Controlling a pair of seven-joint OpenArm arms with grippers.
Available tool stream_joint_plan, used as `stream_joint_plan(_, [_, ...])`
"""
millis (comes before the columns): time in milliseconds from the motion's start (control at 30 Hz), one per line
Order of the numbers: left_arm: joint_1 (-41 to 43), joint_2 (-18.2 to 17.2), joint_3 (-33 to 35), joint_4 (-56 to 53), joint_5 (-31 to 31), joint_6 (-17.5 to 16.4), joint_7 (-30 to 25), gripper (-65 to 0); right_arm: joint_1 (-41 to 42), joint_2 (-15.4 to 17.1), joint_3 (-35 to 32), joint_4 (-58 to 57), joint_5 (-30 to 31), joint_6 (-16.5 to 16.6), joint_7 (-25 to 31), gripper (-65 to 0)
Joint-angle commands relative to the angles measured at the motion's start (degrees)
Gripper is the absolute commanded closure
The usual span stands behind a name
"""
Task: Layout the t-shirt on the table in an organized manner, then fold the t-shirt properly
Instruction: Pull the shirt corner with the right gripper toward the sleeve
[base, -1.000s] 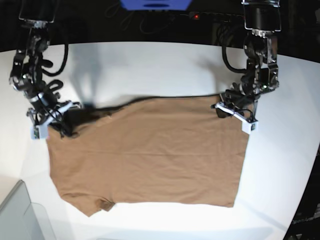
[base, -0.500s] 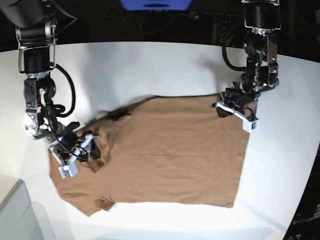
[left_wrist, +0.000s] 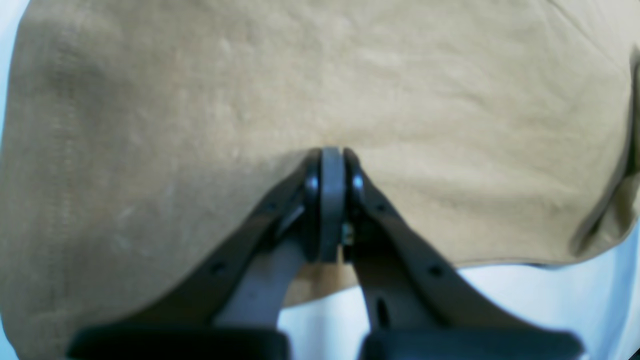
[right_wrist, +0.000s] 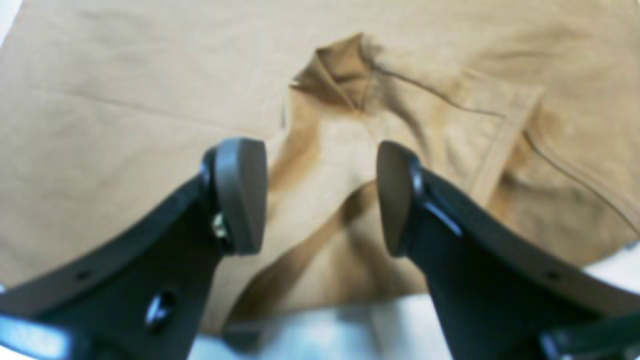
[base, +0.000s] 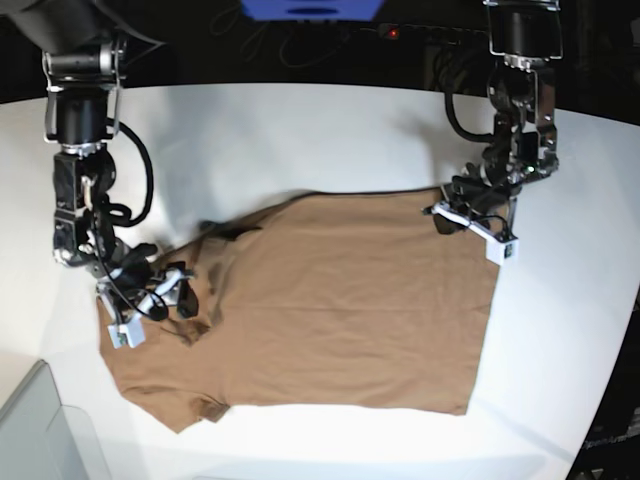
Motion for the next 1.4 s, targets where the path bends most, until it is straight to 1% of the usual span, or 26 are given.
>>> stream_joint_plan(0, [1.13,-0.58,-0.06,-0.72,3.5,2.5,4.35,0.0,1.8,0.74,0.15,-0.03,0.77,0.44,1.4,-35.5])
stream_joint_plan(167, [1.04,-0.4,-0.06,-0.72,3.5,2.5,4.35,0.0,2.15,0.74,0.06,-4.69,0.77,0.44,5.71,-35.5])
stream_joint_plan(267, [0.86,-0.22,-0.06,-0.72,3.5,2.5,4.35,0.0,2.07,0.74,0.06,-6.89,0.77,0.44,7.2,-35.5])
stream_joint_plan(433, [0.78,-0.22,-0.06,-0.72,3.5,2.5,4.26,0.0,2.07,0.47,0.06,-7.68,0.77,0.44,7.38,-35.5])
stream_joint_plan(733, [0.78,-0.14,-0.06,-0.72,3.5,2.5,4.26,0.0,2.15,-2.95,-0.11,-7.76,0.68,0.44,7.38,-35.1])
stream_joint_plan(767, [0.78,-0.14,-0.06,-0.72,3.5,2.5,4.26,0.0,2.24,-3.22,-0.11,-7.76,0.68,0.44,7.38,-33.9])
stream_joint_plan(833, [0.95,-0.14,-0.06,-0.72,3.5,2.5,4.26,0.0,2.33,-3.22,-0.11,-7.76,0.68,0.44,7.38,-27.6])
stream_joint_plan(867, [1.04,-0.14,-0.06,-0.72,3.5,2.5,4.26,0.0,2.33,-3.22,-0.02,-7.76,0.68,0.44,7.38,-22.8])
stream_joint_plan(1000, [1.22,-0.14,-0.06,-0.72,3.5,2.5,4.26,0.0,3.47,-3.22,-0.02,-7.76,0.68,0.35,7.38,0.0])
stream_joint_plan(1200, [1.22,-0.14,-0.06,-0.72,3.5,2.5,4.26,0.0,3.38,-2.87,0.42,-7.06,0.86,0.35,6.85,0.0])
stream_joint_plan(1267, [1.22,-0.14,-0.06,-0.72,3.5,2.5,4.26,0.0,2.77,-2.78,0.42,-5.04,0.86,0.35,6.68,0.0])
stream_joint_plan(1367, [1.22,-0.22,-0.06,-0.72,3.5,2.5,4.26,0.0,-1.01,-1.72,0.5,0.94,0.86,0.35,6.68,0.0])
